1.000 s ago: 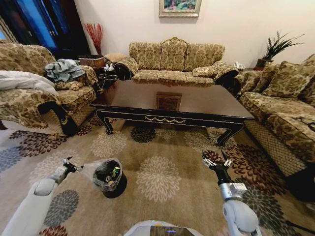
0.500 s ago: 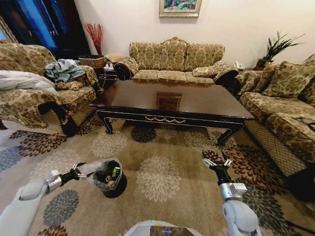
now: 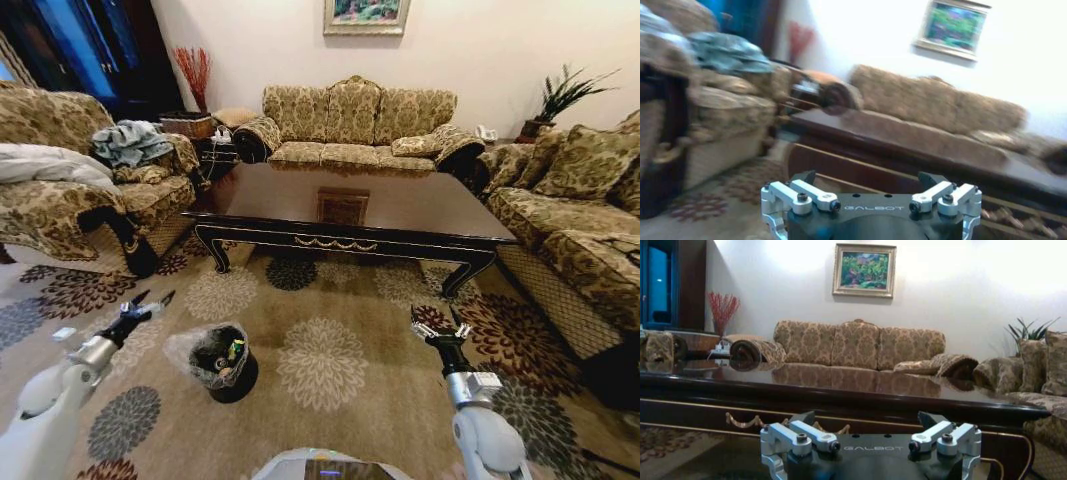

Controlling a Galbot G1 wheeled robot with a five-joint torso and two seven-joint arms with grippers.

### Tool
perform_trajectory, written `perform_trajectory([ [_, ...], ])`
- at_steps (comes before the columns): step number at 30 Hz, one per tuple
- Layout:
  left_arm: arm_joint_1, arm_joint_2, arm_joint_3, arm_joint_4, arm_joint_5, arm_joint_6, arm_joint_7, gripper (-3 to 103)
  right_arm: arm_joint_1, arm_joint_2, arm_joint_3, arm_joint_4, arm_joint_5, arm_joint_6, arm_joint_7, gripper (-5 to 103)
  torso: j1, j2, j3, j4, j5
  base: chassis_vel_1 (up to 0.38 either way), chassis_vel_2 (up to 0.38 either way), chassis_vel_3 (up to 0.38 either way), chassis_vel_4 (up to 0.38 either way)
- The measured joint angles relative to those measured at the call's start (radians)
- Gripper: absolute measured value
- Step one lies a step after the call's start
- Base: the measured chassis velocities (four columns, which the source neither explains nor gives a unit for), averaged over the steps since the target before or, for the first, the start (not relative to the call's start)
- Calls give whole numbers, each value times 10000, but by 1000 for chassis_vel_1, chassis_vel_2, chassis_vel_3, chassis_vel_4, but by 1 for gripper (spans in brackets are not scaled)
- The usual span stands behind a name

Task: Move to the front of the table and place the trash on the table into the trash bin.

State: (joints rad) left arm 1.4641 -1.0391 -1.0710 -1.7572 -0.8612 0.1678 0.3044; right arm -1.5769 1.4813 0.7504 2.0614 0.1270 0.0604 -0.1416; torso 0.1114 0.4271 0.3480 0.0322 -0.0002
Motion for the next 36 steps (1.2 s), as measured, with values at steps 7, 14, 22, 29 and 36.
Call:
perform_trajectory([
  [7,1003,-1449,-93,-1969,1202,-507,-1640,100,0,0,-1,0,0,0,0,100,-1,0,-1,2,2,0,0,0,0],
  [14,1868,-2418,497,-2547,2368,-1502,-2020,100,0,0,-1,0,0,0,0,100,-1,0,-1,3,3,0,0,0,0],
  [22,1749,-2198,552,-2988,2292,-1236,-1942,100,0,0,-1,0,0,0,0,100,-1,0,0,2,3,0,0,0,0],
  [29,1818,-2027,263,-3317,2191,-773,-1856,100,0,0,-1,0,0,0,0,100,0,-1,0,2,3,0,0,0,0],
  [36,2496,-2358,716,-3752,2471,-820,-1708,100,0,0,-1,0,0,0,0,100,0,-1,0,3,5,0,0,0,0],
])
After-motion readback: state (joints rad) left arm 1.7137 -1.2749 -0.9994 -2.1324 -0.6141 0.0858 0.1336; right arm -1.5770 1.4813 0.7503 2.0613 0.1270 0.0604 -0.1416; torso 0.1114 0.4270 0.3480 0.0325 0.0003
